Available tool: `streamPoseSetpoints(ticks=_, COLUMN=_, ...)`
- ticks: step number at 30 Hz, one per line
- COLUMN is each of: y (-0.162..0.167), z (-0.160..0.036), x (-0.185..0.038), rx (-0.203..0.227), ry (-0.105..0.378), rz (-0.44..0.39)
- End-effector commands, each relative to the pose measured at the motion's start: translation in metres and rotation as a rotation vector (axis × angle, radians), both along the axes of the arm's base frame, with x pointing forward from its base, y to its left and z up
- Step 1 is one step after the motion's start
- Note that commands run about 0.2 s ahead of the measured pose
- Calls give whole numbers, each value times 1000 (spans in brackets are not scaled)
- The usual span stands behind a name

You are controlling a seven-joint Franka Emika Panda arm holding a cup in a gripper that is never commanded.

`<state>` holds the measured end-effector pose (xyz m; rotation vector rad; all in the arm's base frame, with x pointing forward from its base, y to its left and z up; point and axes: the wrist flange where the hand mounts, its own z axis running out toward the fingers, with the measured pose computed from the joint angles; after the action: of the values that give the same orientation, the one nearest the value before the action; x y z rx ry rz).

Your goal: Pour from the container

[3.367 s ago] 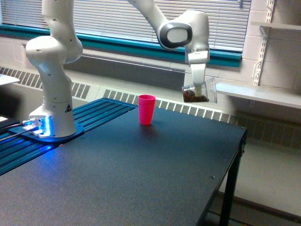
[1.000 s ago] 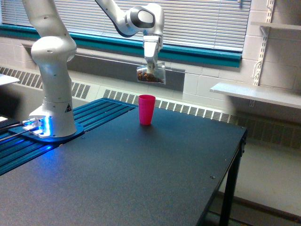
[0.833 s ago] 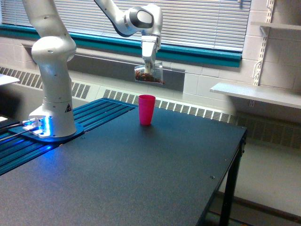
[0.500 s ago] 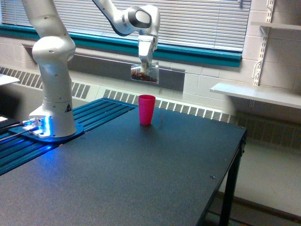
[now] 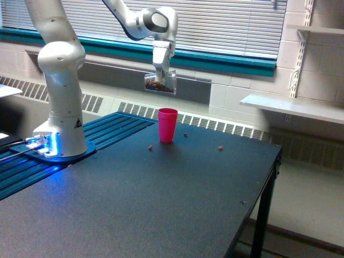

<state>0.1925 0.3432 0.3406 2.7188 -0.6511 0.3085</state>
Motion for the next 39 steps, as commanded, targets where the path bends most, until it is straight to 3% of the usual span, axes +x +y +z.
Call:
streamPoseSetpoints(ticks=1, y=7, z=-8, x=-19, rx=15, ry=-8, rz=-49)
streamPoseSetpoints(ticks=15, y=-7, z=-19, x=-20, rx=42, ry=7, rz=-106)
streamPoseSetpoints(ticks=27, y=-9, z=-28, x=-21, rx=66, ry=66, rz=-104)
streamPoseSetpoints(ticks=39, y=-21, z=-30, x=-17, rx=63, ry=116, rz=-132)
